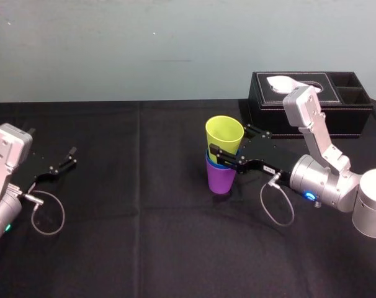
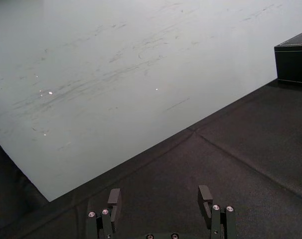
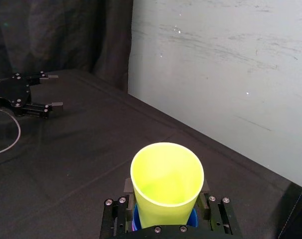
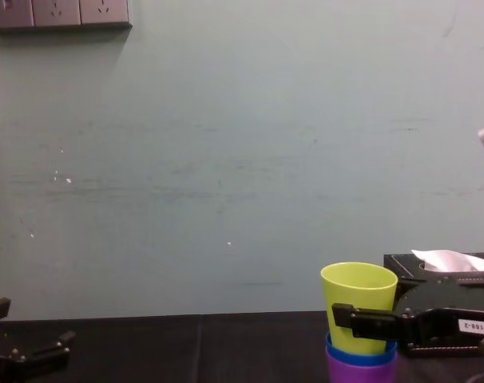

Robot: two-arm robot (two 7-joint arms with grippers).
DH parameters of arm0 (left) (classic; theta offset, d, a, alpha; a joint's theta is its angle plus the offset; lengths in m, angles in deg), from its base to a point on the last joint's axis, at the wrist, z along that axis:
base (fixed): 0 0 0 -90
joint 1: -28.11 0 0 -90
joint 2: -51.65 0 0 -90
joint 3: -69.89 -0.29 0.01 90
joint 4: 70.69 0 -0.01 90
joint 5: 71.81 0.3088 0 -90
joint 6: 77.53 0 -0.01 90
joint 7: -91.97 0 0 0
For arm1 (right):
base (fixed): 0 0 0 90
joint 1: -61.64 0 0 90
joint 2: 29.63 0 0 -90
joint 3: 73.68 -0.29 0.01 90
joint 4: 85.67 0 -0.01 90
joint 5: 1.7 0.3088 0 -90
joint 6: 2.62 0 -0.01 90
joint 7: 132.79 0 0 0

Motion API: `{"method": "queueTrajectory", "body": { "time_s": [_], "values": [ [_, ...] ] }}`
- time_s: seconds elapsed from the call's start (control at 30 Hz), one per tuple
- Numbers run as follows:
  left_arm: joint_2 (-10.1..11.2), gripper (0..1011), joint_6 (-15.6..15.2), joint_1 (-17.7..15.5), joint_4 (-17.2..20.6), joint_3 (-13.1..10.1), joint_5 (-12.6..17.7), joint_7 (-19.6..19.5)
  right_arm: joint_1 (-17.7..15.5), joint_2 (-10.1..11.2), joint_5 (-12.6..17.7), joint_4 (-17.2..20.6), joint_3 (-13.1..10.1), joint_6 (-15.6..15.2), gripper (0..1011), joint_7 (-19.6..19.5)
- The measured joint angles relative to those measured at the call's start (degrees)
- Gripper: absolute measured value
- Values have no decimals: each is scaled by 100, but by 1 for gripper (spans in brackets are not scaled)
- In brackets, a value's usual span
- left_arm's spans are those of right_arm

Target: Stack the three plastic cups sequentially using one hand.

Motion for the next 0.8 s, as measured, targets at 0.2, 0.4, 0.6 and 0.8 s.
{"method": "queueTrajectory", "body": {
  "time_s": [0.2, 0.4, 0.6, 0.8],
  "values": [
    [0, 1010, 0, 0, 0, 0, 0, 0, 4, -2, 0, -12, 0, -3, 734, 14],
    [0, 1010, 0, 0, 0, 0, 0, 0, 3, -1, 1, -12, 0, -6, 734, 14],
    [0, 1010, 0, 0, 0, 0, 0, 0, 3, 0, 1, -12, -2, -7, 812, 13],
    [0, 1010, 0, 0, 0, 0, 0, 0, 2, 0, 1, -11, -4, -7, 972, 11]
  ]
}}
